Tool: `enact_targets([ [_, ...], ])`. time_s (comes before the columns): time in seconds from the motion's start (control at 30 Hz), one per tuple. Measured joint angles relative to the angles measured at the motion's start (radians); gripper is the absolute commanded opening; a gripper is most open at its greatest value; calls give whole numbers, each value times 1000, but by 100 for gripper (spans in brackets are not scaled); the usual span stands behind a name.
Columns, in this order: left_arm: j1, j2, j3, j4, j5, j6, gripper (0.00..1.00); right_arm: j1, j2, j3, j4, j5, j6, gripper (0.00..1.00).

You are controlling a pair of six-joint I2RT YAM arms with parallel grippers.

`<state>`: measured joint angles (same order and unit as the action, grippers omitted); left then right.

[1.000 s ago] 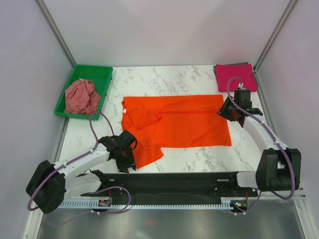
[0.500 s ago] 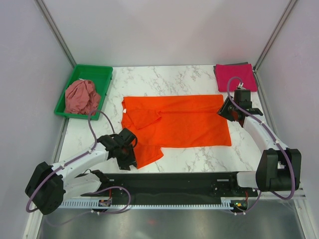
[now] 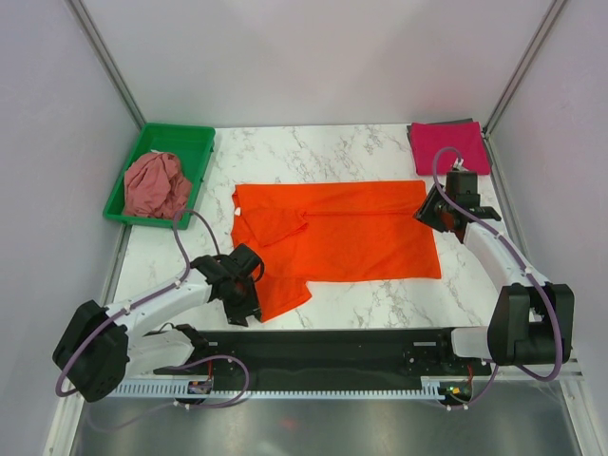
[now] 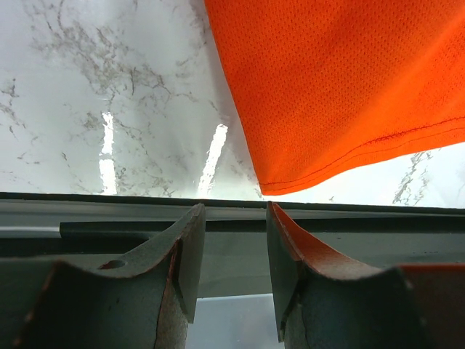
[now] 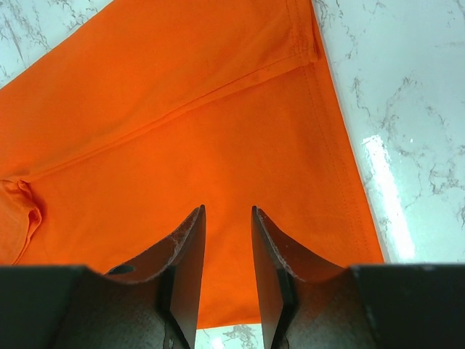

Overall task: Fold and stack the t-shirts
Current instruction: Fold the tshirt

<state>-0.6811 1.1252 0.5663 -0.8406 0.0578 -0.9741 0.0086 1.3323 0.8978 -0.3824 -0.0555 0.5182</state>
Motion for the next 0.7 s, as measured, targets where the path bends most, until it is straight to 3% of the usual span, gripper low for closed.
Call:
enact_targets([
  [0.33,0,-35,0,-1,0,0,47,0,-5,-7,0,1,-5,40],
  [0.37,0,-51,2,-2,0,0,15,0,-7,-7,0,2,-7,40],
  [0.4,0,-67,9,2,-9,-19,25,0,-8,-7,0,2,-8,40],
  [0.43,-1,-80,16,24,-32,-27,41,0,-10,-7,0,2,-10,40],
  [0.53,-2,-117,110,79,-56,-65,57,0,-12,-7,0,3,-11,41],
  [0.7,-2,-169,269,181,-52,-66,63,0,-15,-7,0,3,-11,41],
])
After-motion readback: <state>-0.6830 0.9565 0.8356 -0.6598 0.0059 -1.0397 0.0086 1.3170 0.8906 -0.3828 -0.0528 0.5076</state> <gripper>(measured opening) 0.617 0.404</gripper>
